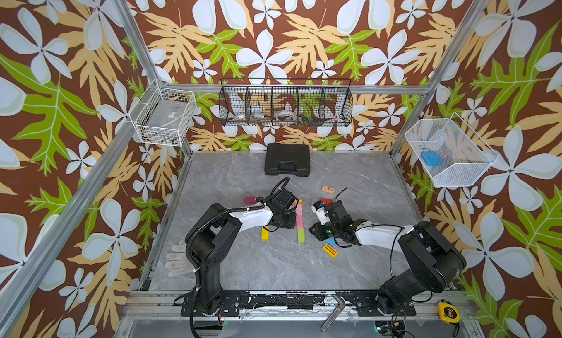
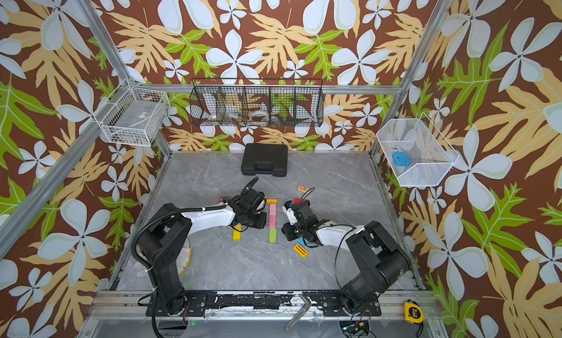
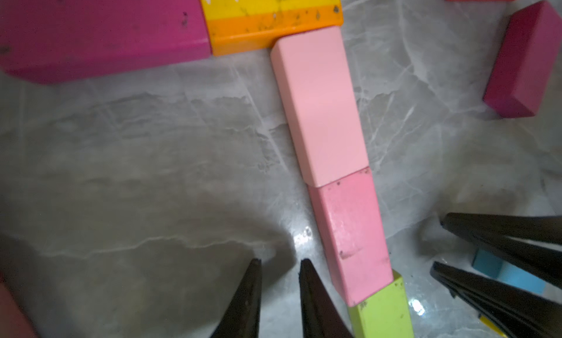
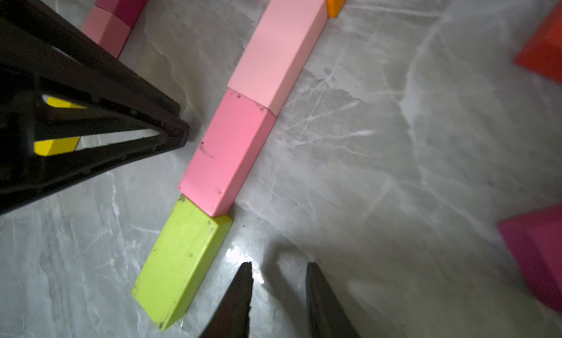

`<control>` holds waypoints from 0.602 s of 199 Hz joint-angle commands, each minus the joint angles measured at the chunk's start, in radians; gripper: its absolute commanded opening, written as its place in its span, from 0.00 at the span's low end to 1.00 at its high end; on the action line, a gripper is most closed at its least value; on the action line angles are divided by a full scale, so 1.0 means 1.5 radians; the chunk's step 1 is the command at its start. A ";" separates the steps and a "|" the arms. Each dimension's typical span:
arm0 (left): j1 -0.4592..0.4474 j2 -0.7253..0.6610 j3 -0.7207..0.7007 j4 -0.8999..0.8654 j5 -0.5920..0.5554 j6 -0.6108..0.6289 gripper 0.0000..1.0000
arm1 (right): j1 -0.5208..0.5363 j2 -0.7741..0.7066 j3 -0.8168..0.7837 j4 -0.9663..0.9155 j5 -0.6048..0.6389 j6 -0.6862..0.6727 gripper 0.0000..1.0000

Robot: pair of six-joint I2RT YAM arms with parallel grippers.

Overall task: Assemble the number 7 with building blocks
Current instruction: Adjust the building block at the center of the board.

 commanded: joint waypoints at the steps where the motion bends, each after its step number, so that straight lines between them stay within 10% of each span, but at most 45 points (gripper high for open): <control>1: -0.001 -0.009 -0.006 -0.018 -0.010 0.006 0.24 | 0.009 0.001 -0.001 0.001 0.003 0.000 0.31; 120: -0.036 -0.058 -0.059 -0.004 0.024 0.025 0.24 | 0.039 -0.018 -0.014 -0.040 0.049 0.045 0.26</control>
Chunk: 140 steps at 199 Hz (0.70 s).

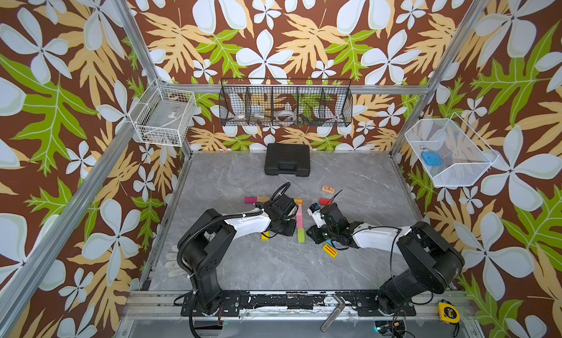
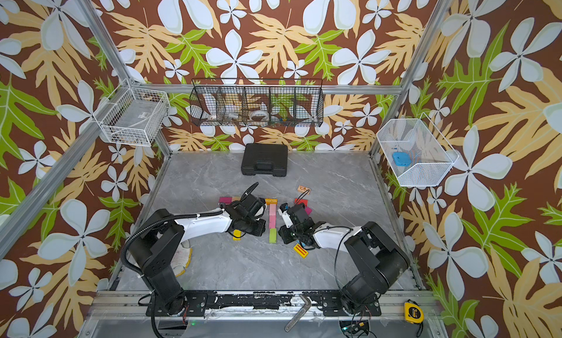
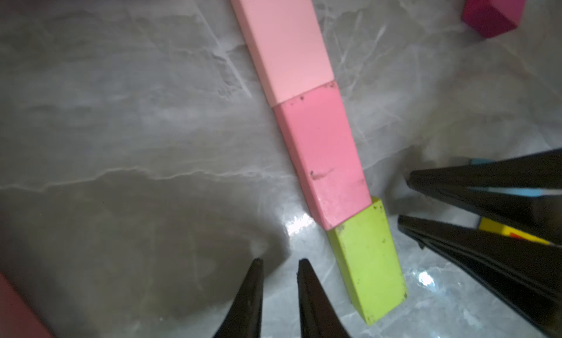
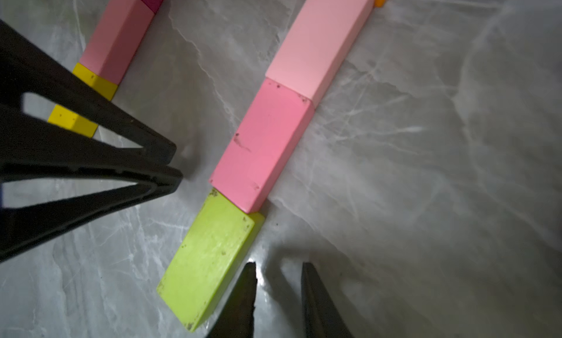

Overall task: Assemble the number 7 with building blocks
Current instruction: Adjust the building block at the center of the board.

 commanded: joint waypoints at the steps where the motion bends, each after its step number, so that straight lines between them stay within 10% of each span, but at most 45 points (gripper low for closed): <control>1: -0.004 -0.005 -0.004 0.003 0.003 -0.006 0.24 | 0.003 -0.012 -0.007 -0.043 0.029 0.026 0.26; 140: -0.017 0.001 -0.008 0.009 0.012 -0.012 0.23 | 0.039 -0.007 -0.010 -0.035 0.033 0.071 0.25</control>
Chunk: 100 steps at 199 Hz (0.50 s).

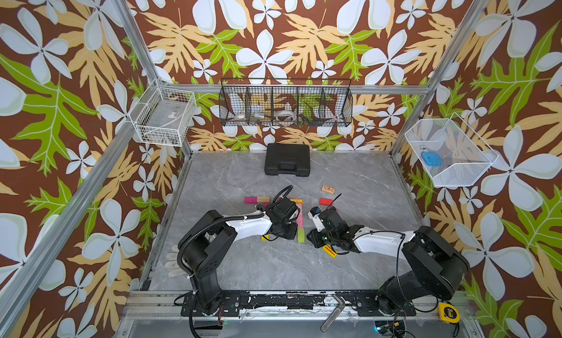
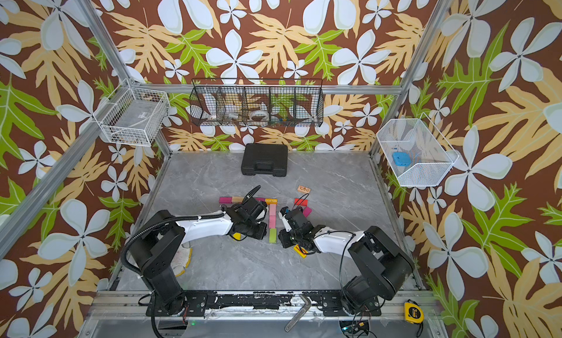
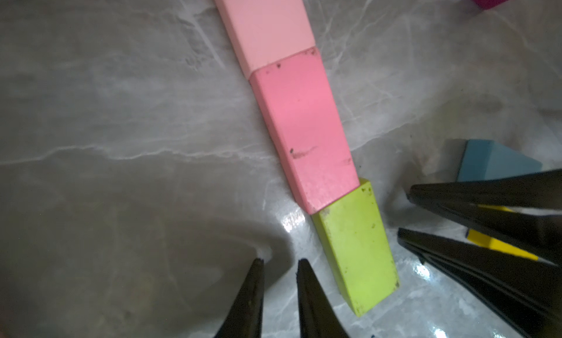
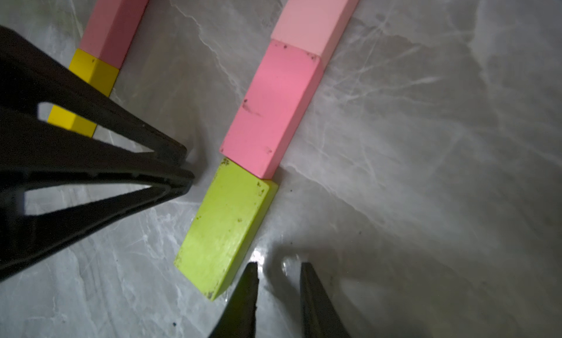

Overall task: Assemble the number 7 with building blocks
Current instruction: Adjust the building block at the center of the board.

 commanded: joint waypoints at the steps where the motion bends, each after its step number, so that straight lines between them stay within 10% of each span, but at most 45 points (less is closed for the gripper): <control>1: -0.001 0.003 0.004 0.002 0.007 0.000 0.23 | 0.002 0.011 0.002 -0.019 0.002 0.004 0.25; 100: -0.001 0.014 0.015 0.000 0.016 0.002 0.23 | 0.003 0.029 0.011 -0.008 -0.006 0.004 0.25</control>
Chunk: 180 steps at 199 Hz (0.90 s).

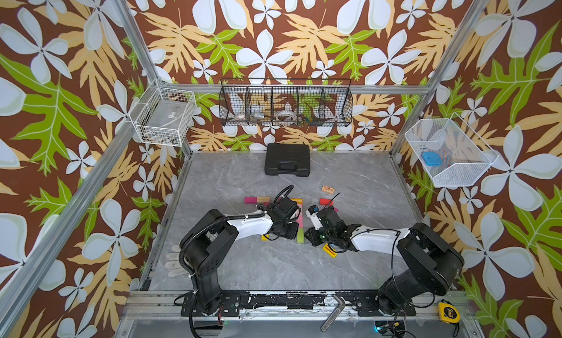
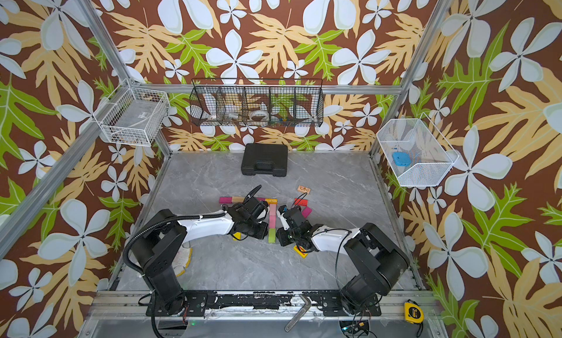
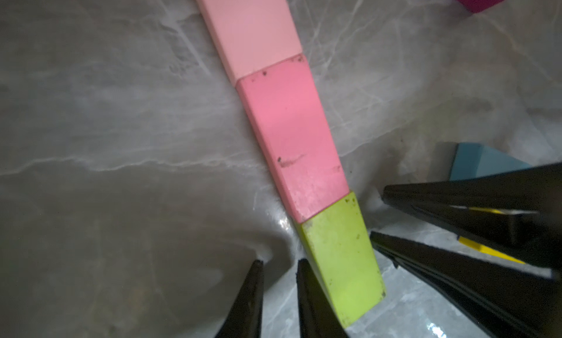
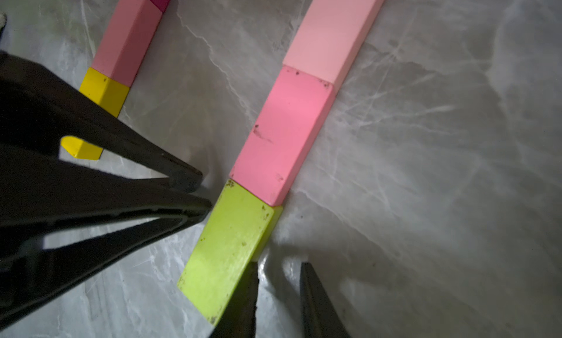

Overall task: Assemble the number 7 with building blocks
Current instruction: Adjust the building block at the center of the board.

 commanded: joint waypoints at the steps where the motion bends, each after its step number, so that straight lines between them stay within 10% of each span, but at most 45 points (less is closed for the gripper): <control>1: 0.000 0.003 0.004 -0.005 0.003 0.002 0.23 | 0.001 0.005 0.000 -0.037 -0.001 0.002 0.25; 180: 0.000 -0.011 -0.007 -0.016 -0.030 0.004 0.23 | 0.001 0.013 0.006 -0.047 0.030 -0.009 0.25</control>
